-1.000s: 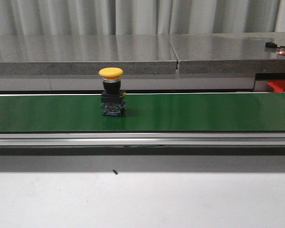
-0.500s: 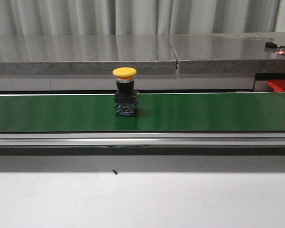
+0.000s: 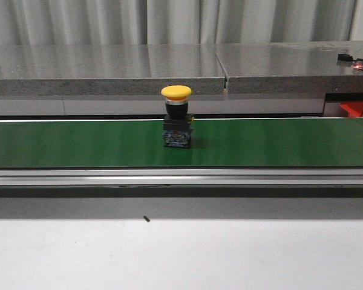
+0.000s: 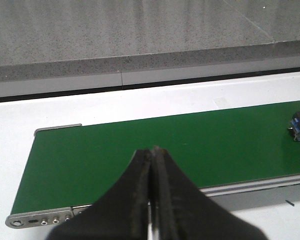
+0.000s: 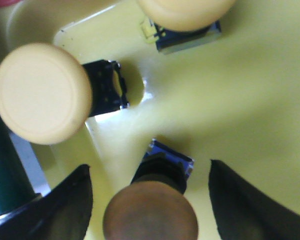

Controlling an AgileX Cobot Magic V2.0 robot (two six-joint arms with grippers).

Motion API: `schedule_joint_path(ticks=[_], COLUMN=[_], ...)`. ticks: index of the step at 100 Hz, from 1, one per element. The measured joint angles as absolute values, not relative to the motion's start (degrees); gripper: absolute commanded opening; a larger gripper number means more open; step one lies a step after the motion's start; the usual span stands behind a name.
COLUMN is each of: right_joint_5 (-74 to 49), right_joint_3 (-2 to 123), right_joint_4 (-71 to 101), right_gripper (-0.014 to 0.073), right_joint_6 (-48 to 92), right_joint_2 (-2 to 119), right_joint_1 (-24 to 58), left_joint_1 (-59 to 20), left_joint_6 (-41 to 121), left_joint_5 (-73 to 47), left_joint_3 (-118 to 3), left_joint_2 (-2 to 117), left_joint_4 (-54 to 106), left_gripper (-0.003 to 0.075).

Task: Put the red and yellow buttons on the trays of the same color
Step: 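Move the right gripper back over the second yellow button on the belt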

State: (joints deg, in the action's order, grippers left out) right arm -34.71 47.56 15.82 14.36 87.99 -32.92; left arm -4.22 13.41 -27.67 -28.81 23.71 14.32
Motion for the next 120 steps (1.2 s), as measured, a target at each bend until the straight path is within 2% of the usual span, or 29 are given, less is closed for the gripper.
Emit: schedule_joint_path(ticks=[34, 69, 97, 120], right_joint_5=[-34.9, -35.6, -36.3, -38.7], right_joint_3=[47.3, 47.1, 47.4, 53.8], right_joint_4=[16.0, 16.1, 16.1, 16.1], right_gripper=[0.0504, 0.0504, 0.0504, 0.0504], right_joint_6=[12.4, 15.3, 15.8, 15.8], right_joint_2=[75.3, 66.0, 66.4, 71.3], right_joint_1=[-30.9, -14.6, -1.7, 5.7], left_joint_1=[-4.2, -4.2, -4.2, -4.2], left_joint_6=[13.4, 13.4, 13.4, 13.4], left_joint_5=[-27.7, -27.7, -27.7, -27.7], left_joint_3=[-28.8, -28.8, -28.8, -28.8], left_joint_2=[23.7, 23.7, 23.7, 23.7], left_joint_4=[14.3, 14.3, 14.3, 14.3], left_gripper=[-0.002, -0.002, -0.002, -0.002])
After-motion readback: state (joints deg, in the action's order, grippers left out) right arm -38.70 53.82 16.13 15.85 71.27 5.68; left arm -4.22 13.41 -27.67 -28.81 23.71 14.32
